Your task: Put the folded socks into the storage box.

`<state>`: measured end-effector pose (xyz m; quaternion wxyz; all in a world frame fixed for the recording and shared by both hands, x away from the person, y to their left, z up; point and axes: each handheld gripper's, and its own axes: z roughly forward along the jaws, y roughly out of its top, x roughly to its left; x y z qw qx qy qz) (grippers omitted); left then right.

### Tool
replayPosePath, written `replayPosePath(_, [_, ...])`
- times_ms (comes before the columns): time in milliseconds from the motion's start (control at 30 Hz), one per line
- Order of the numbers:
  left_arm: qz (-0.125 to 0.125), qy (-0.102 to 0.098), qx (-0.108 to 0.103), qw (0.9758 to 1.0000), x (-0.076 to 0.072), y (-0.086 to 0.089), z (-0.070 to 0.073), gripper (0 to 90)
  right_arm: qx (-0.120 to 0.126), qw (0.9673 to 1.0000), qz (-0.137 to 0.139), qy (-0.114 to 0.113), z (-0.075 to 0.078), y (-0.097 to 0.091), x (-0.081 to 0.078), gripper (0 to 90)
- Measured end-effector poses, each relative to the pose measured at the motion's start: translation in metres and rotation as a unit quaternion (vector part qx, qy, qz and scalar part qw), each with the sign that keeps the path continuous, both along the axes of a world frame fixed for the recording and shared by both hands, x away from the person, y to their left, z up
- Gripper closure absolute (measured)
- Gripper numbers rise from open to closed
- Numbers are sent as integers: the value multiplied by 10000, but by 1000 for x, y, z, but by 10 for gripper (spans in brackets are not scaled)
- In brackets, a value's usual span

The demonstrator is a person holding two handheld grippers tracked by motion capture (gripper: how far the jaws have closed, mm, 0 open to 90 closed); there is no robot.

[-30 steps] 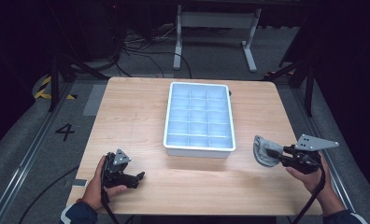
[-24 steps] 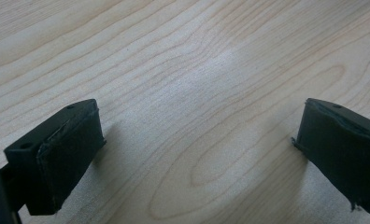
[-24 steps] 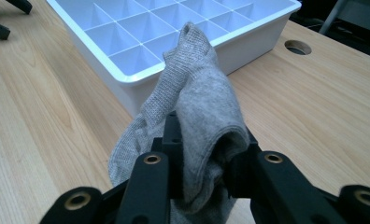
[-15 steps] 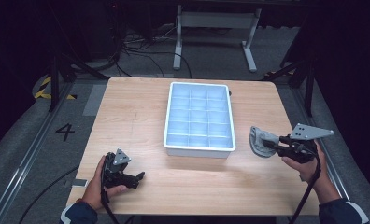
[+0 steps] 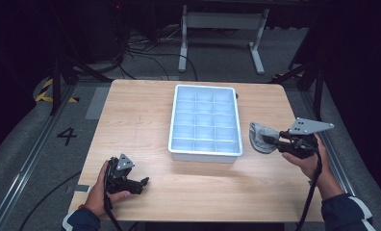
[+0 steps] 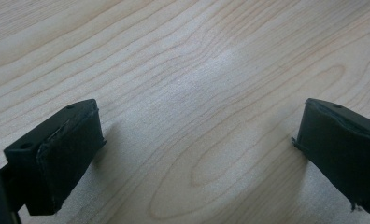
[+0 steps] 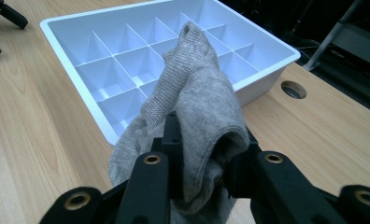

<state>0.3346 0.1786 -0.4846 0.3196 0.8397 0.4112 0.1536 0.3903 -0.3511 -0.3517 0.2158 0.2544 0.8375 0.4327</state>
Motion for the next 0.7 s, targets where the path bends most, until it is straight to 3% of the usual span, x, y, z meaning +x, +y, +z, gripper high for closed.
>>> replayPosePath(700, [-9, -16, 14, 10000, 0, 0, 0, 8, -201, 9996, 202, 0, 2, 45, 27, 743])
